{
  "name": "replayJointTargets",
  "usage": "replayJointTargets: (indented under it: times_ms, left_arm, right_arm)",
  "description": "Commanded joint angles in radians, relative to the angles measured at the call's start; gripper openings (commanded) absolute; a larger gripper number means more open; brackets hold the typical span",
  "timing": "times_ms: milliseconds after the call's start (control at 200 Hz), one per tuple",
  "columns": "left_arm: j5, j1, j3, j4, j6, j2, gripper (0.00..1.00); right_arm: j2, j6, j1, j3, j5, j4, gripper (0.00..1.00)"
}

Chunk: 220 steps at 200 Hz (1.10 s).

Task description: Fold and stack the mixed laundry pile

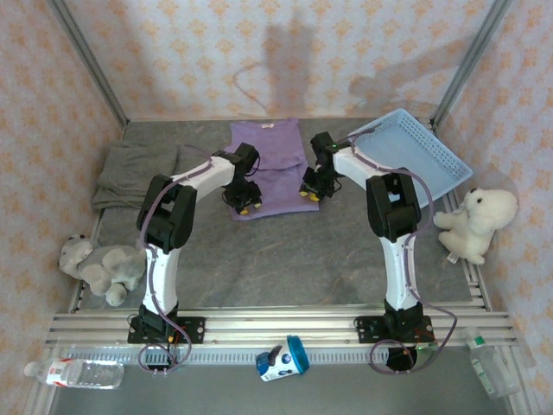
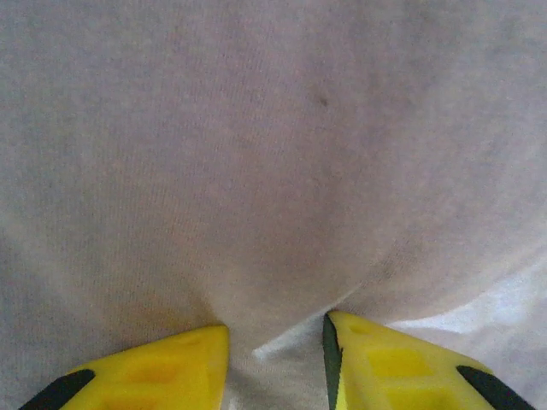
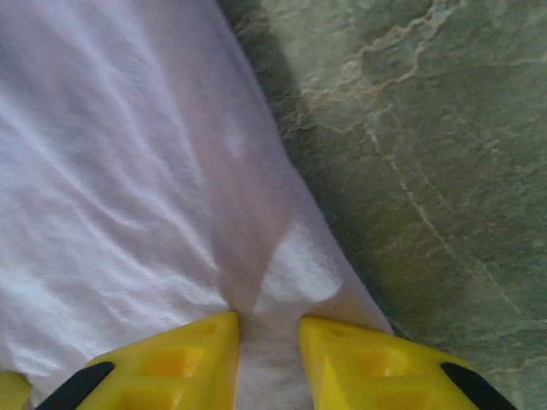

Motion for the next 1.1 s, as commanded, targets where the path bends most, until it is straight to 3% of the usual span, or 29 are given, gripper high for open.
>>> replayJointTargets:
  times_ms: [0, 290, 440, 525, 686, 1096]
  left_arm:
    - [-0.046, -0.051, -0.092, -0.021, -0.015, -0.033, 0.35]
    - [-0.073, -0.277, -0.329, -0.063, -0.122, -0.225, 0.35]
    - [-0.114, -0.291, -0.351, -0.087, -0.153, -0.323, 0.39]
    - [-0.156, -0.294, -0.289, -0.105, -0.122, -0.322, 0.38]
    - [-0.154, -0.296, -0.230, -0.055, -0.089, -0.247, 0.26]
    - [-0.169, -0.296, -0.250, -0.051, -0.006, -0.108, 0.24]
  right_arm:
    - [-0.080, -0.029, 0.009, -0.149, 0.048, -0.016, 0.28]
    - [-0.378, -0.084, 0.024, -0.528, 0.006, -0.018, 0.25]
    - [-0.477, -0.141, 0.023, -0.553, -0.067, -0.083, 0.23]
    - [-0.495, -0.158, 0.026, -0.513, -0.072, -0.094, 0.13]
    - [-0.409, -0.147, 0.040, -0.383, -0.091, -0.052, 0.06]
    - [-0.034, -0.079, 0.097, -0.078, -0.130, 0.015, 0.08]
